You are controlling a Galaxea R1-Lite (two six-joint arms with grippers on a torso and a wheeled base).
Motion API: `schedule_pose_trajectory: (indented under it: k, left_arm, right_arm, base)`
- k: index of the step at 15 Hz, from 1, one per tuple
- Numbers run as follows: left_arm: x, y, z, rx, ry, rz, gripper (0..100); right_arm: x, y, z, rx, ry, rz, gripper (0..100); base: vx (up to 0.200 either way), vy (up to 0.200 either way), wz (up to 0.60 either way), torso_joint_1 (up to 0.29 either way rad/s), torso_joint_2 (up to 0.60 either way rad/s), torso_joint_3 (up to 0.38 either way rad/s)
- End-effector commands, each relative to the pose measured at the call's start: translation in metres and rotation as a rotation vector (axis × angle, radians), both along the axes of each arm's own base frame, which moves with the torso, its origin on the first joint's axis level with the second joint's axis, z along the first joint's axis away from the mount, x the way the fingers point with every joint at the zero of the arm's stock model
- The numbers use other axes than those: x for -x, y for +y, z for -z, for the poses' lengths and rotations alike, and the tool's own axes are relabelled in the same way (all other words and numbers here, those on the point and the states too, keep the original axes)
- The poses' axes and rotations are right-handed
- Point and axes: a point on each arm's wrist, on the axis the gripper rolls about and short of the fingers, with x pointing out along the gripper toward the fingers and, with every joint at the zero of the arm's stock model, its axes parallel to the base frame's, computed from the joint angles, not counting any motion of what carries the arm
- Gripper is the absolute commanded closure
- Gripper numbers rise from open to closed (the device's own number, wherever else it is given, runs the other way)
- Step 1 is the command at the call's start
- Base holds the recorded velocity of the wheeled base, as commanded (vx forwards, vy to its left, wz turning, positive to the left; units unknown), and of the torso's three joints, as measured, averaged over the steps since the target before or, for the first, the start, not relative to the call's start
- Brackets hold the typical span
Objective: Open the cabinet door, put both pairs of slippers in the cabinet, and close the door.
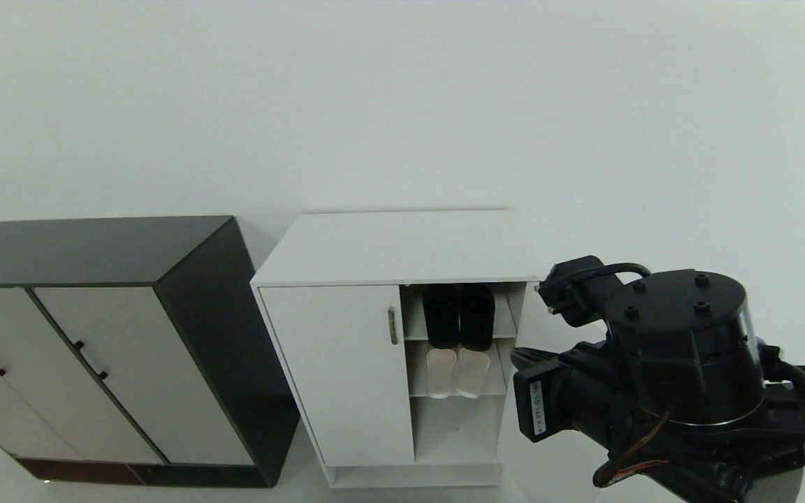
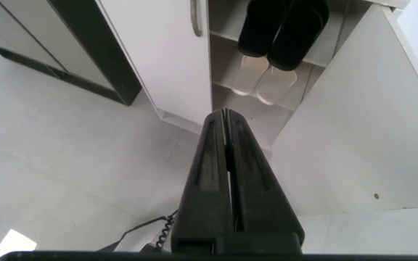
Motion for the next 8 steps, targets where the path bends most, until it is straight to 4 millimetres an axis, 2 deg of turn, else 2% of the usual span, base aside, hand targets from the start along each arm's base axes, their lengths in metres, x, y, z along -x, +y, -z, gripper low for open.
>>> schedule_pose_trajectory:
  k: [1,4,8]
  left_arm:
    - [0.000,0.000,0.000,0.000,0.001,0.000,100]
    - [0.000,0.000,0.000,0.000,0.001,0.000,100]
    - [0.000,0.000,0.000,0.002,0.001,0.000,100]
  right_arm:
    - [0.000,0.000,0.000,0.000,0.000,0.000,100]
    - [0.000,0.000,0.000,0.000,0.000,0.000,100]
    - [-0.019,-0.014,0.000,0.033,-0.015,0.072,100]
  base:
    - [0.000,0.000,-0.60,0.002,0.00,0.012]
    - [0.000,0.000,-0.60,0.005,0.00,0.002]
    - [0.000,0.000,0.00,0.000,0.00,0.000]
